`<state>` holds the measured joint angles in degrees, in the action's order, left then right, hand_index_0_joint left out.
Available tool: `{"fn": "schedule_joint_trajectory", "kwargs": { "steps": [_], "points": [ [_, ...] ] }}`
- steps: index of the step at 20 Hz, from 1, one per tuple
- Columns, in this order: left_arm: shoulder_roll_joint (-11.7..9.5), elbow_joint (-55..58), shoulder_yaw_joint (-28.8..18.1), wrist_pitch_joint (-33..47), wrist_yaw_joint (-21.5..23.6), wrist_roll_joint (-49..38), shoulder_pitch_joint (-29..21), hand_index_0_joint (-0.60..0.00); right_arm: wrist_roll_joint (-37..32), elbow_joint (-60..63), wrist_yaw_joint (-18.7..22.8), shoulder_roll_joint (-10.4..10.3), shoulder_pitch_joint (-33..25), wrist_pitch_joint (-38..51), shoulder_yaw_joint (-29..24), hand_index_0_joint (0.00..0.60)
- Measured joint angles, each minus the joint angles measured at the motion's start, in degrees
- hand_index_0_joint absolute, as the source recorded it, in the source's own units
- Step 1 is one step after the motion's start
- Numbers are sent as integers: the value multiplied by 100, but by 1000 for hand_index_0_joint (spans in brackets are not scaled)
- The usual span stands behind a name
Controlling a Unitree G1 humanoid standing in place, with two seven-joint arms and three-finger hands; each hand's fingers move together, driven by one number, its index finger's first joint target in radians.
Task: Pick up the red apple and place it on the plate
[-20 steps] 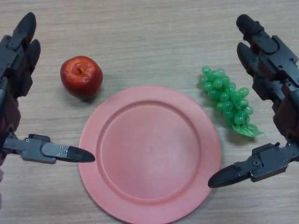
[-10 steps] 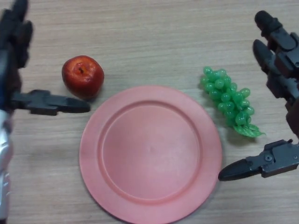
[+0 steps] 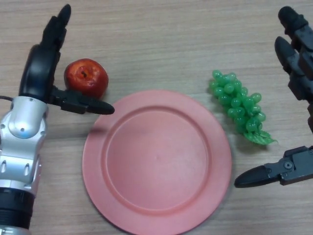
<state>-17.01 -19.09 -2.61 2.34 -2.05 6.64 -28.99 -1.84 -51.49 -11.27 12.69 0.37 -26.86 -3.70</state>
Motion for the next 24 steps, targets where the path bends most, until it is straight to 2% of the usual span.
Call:
{"fn": "schedule_joint_trajectory", "kwargs": {
  "steps": [5, 9, 11, 12, 13, 14, 15, 18, 20, 23, 24],
  "points": [
    [16, -620, 12, 139, 513, 228, -115, 0, -71, 12, 5, 27, -1, 3, -54, 0],
    [17, -1087, 13, 236, 557, 200, -294, 0, -71, 30, 6, 37, -25, 3, -54, 0],
    [17, -1232, 21, 302, 559, 208, -327, -197, -71, 29, 6, 40, -33, 3, -55, 0],
    [17, -1304, 26, 343, 559, 242, -336, -348, -71, 29, 6, 40, -34, 3, -55, 0],
    [17, -1338, 48, 351, 559, 323, -338, -448, -70, 29, 6, 40, -34, 3, -55, 0],
    [19, -1483, 91, 433, 547, 478, -352, -597, -71, 29, 6, 40, -35, 3, -55, 0],
    [32, -1532, 88, 477, 493, 463, -352, -600, -70, 25, 9, 40, -31, 3, -59, 0],
    [39, -1407, 67, 476, -73, 327, -379, -600, -70, -4, 27, 38, 21, 3, -57, 0],
    [39, -1242, 82, 336, -191, 325, -348, -600, -68, -33, 31, 36, 109, 3, -44, 0],
    [19, -497, 83, -62, -267, 281, -192, -600, -68, -143, 35, 36, 98, 3, -48, 0],
    [10, 48, 79, -277, -377, -8, -89, -600, -66, -147, 37, 36, 105, 1, -50, 0]
  ]
}}
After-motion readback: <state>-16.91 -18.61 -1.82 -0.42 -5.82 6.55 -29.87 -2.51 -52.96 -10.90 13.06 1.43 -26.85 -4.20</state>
